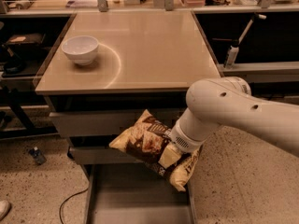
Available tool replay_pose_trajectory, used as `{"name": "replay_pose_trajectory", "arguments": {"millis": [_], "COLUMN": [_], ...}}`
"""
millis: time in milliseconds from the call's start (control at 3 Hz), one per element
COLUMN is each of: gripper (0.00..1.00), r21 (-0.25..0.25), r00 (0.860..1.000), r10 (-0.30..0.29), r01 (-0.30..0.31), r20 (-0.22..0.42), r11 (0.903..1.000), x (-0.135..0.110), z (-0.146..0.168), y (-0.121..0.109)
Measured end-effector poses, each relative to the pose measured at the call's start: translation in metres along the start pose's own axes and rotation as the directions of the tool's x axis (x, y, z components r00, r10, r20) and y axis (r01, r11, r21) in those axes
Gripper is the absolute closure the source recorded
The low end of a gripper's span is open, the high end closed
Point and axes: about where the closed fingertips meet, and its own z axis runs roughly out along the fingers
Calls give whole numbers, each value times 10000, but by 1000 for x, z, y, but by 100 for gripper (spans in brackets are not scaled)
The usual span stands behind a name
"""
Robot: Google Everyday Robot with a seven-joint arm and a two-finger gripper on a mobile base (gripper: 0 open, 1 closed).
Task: Place brown chip bag into bottom drawer
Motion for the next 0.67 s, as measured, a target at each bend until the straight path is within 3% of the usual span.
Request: {"name": "replay_pose_trajectory", "arguments": {"millis": [333,667], "gripper": [100,100], "r21": [-2,-476], "r00": [10000,9995], "r10": [2,305], "r01": [-2,-304], "r20": [0,2], "r11": [10000,9984], "x": [0,9], "z": [0,33], "y": [0,12]}}
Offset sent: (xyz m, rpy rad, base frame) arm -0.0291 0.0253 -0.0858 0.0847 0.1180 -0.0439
